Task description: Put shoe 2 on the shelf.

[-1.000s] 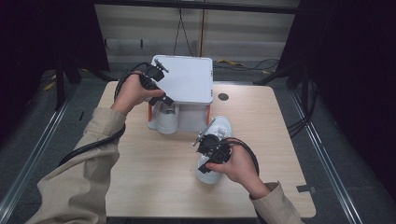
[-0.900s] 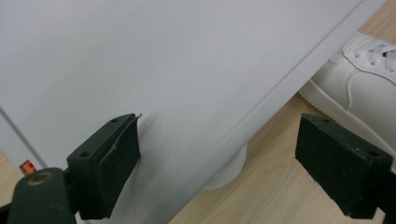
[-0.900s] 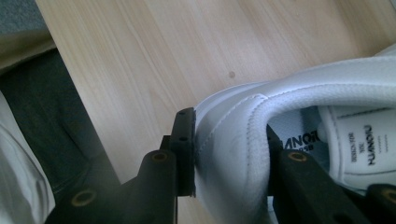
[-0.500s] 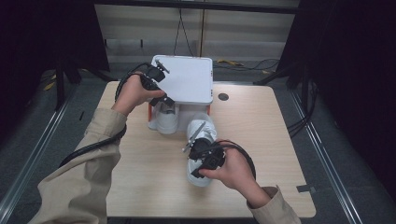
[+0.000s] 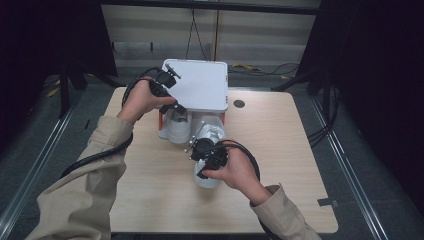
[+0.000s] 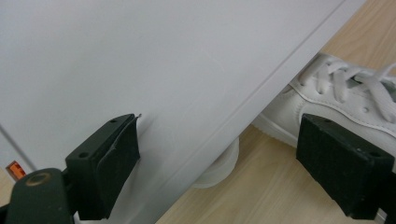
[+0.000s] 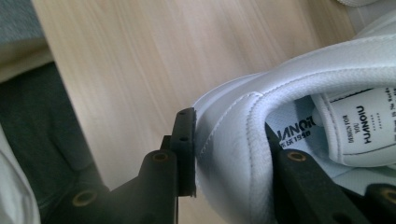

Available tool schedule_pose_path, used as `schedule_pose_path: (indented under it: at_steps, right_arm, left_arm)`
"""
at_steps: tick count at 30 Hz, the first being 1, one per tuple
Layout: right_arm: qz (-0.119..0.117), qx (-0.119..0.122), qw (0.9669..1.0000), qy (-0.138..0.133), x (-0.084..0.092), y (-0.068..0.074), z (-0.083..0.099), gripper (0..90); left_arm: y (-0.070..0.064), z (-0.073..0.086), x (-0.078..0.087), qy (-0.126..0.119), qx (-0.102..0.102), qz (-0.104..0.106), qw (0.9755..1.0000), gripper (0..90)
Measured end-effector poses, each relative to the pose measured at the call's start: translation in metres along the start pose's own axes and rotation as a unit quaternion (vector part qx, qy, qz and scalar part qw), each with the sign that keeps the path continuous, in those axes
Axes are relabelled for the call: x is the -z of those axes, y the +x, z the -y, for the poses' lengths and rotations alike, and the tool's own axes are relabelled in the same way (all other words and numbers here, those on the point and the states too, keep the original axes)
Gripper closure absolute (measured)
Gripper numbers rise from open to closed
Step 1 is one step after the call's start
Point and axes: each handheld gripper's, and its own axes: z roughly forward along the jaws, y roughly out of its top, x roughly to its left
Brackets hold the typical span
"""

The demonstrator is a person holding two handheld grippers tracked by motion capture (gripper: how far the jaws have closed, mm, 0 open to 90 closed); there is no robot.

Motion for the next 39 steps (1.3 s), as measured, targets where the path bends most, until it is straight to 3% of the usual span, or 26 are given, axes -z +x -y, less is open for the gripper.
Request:
schedule_pose_path:
  at_steps: [6, 12, 19, 24, 27, 31, 34, 36, 39]
  right_arm:
    - [-0.002, 0.001, 1.0000, 0.000, -0.011, -0.016, -0.010, 68.8]
    - [0.001, 0.012, 0.9999, 0.003, -0.028, -0.033, -0.021, 68.1]
    - [0.021, 0.029, 0.9993, 0.004, -0.047, -0.058, -0.033, 68.0]
    - [0.025, 0.017, 0.9995, -0.007, -0.055, -0.077, -0.041, 67.5]
    - [0.020, 0.009, 0.9997, -0.013, -0.057, -0.081, -0.042, 66.5]
    - [0.033, 0.004, 0.9991, -0.027, -0.049, -0.079, -0.040, 57.9]
    - [0.010, -0.015, 0.9986, -0.051, -0.034, -0.078, -0.035, 51.5]
    - [0.024, -0.009, 0.9978, -0.061, -0.024, -0.074, -0.031, 50.7]
    - [0.054, -0.003, 0.9970, -0.054, -0.012, -0.064, -0.025, 51.9]
  left_arm:
    - [0.004, 0.000, 0.001, -0.001, 0.005, 0.010, 0.9999, 14.9]
    - [0.004, -0.003, 0.001, 0.011, -0.004, 0.011, 0.9999, 14.8]
    - [0.006, -0.002, 0.001, 0.007, -0.007, 0.017, 0.9998, 14.8]
    - [0.007, -0.002, 0.001, 0.007, -0.012, 0.017, 0.9998, 16.1]
    - [0.008, -0.001, 0.001, 0.003, -0.012, 0.017, 0.9998, 16.1]
    - [0.007, -0.001, 0.001, 0.000, -0.007, 0.014, 0.9999, 16.1]
    - [0.006, -0.001, 0.000, -0.001, -0.009, 0.009, 0.9999, 16.1]
    - [0.006, -0.001, 0.000, -0.001, -0.009, 0.008, 0.9999, 16.1]
    - [0.006, -0.002, 0.000, 0.002, -0.009, 0.007, 0.9999, 16.2]
